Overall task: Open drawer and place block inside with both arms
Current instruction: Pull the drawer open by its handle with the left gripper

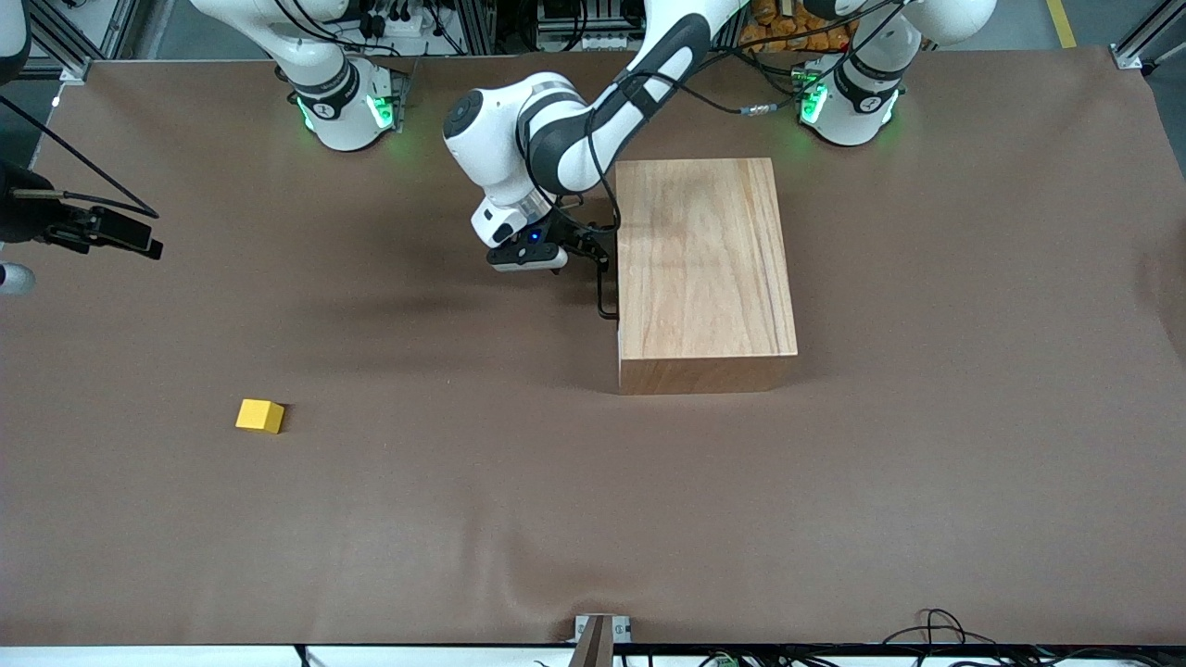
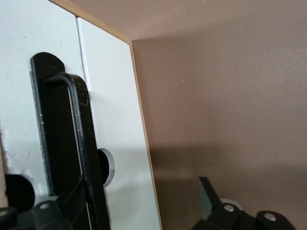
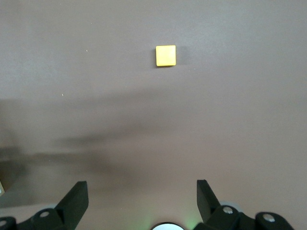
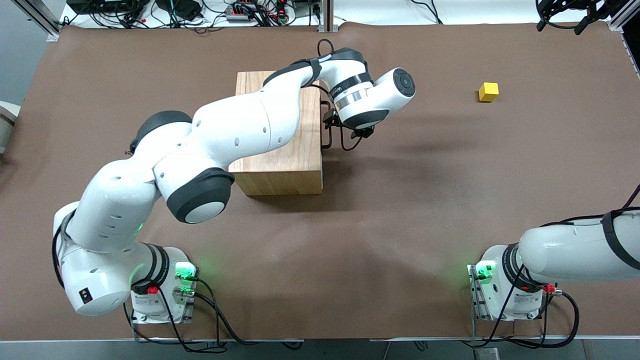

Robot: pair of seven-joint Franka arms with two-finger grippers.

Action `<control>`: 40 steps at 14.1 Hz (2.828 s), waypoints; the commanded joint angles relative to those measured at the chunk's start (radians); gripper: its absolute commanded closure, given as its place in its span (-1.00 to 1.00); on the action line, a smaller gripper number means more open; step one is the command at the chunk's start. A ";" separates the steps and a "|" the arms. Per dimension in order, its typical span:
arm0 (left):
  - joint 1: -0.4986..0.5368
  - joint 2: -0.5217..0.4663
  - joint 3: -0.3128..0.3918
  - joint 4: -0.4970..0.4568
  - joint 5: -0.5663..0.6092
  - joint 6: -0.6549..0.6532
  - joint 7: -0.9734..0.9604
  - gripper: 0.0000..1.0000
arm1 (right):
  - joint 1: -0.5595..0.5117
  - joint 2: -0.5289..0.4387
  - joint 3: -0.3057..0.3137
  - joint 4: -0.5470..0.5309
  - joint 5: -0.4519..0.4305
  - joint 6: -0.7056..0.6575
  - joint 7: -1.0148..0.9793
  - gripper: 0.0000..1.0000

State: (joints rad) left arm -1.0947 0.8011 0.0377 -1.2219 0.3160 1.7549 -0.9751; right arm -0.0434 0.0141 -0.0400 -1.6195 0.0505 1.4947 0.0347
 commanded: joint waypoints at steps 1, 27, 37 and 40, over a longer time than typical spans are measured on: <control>-0.002 0.015 0.004 0.032 0.015 -0.003 0.003 -1.00 | -0.010 0.000 0.006 0.003 -0.006 -0.001 -0.006 -1.00; -0.007 0.038 -0.045 0.033 -0.011 0.305 0.012 -1.00 | -0.012 0.012 0.006 0.000 -0.006 0.012 -0.006 -1.00; -0.034 0.047 -0.108 0.050 -0.011 0.321 0.004 -1.00 | -0.009 0.084 0.008 -0.062 -0.004 0.168 -0.012 -1.00; -0.037 0.055 -0.110 0.074 -0.014 0.321 -0.005 -1.00 | -0.033 0.144 0.008 -0.077 0.003 0.205 -0.041 -1.00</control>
State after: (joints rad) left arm -1.1024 0.8143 -0.0373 -1.2138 0.3181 2.0301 -0.9551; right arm -0.0472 0.1274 -0.0397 -1.6877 0.0505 1.6788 0.0239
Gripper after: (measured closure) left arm 0.000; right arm 0.000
